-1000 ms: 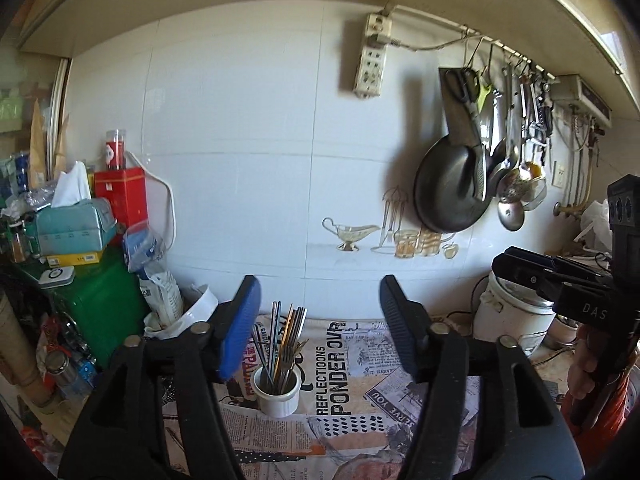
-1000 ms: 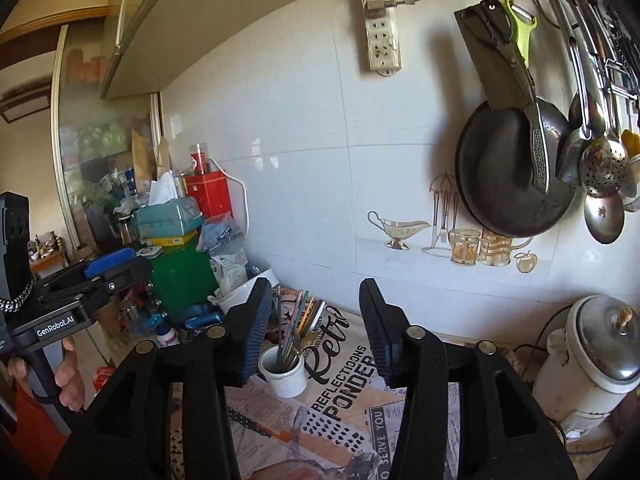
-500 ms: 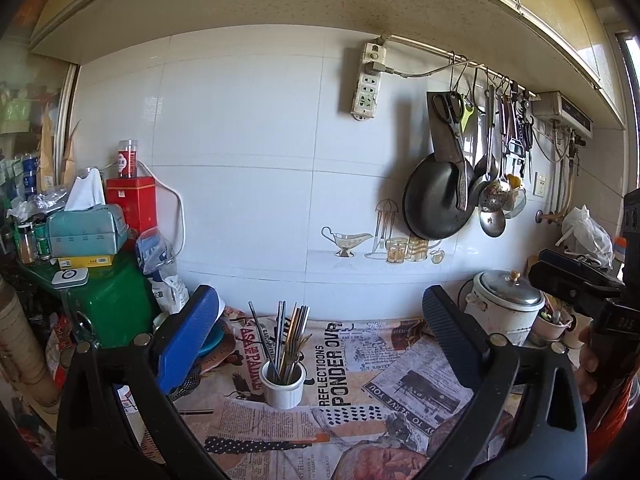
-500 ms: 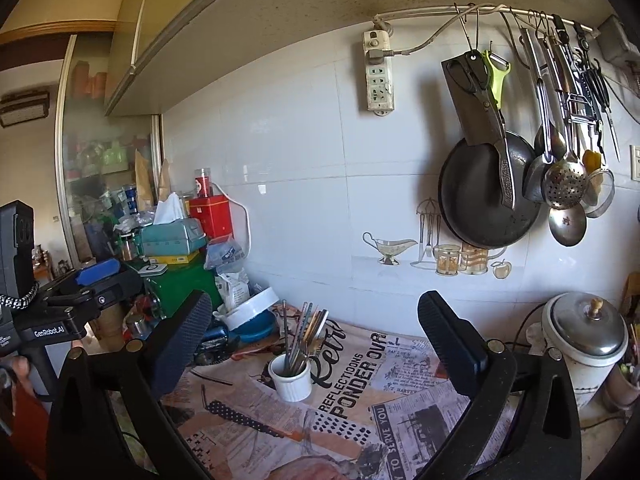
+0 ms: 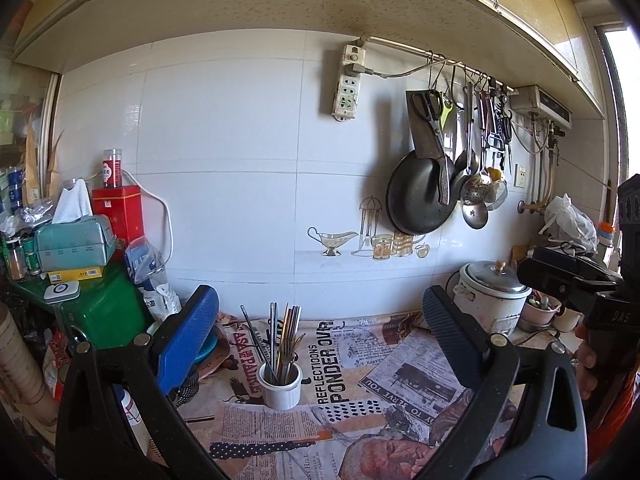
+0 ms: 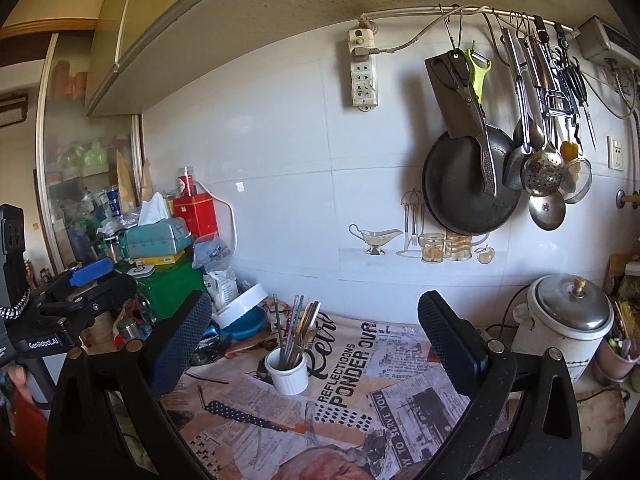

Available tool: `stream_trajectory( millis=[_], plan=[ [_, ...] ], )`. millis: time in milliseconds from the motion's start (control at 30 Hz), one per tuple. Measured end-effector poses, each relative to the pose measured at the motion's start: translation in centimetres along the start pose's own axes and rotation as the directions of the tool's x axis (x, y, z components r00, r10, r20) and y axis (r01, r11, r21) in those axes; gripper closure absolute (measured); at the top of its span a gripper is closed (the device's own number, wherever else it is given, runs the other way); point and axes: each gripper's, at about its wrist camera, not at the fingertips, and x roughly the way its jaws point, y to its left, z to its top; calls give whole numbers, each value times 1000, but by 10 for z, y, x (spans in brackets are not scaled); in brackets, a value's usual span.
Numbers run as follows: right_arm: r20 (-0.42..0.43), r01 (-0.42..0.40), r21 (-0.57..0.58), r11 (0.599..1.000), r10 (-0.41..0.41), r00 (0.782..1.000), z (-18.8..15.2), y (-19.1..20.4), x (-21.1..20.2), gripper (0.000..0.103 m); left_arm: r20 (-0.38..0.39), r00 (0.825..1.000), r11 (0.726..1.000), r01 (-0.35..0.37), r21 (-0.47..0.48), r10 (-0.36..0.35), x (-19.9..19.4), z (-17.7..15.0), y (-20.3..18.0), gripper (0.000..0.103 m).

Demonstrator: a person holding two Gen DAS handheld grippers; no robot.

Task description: Organize utensils

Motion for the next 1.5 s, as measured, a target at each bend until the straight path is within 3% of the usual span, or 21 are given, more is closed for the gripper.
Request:
stream_trajectory(
  millis=[1500],
  plan=[
    [-15, 27, 12, 1000, -27, 1000, -2, 10, 5, 0, 7, 1000, 1000, 25, -12, -24, 1, -1, 2, 1]
  ],
)
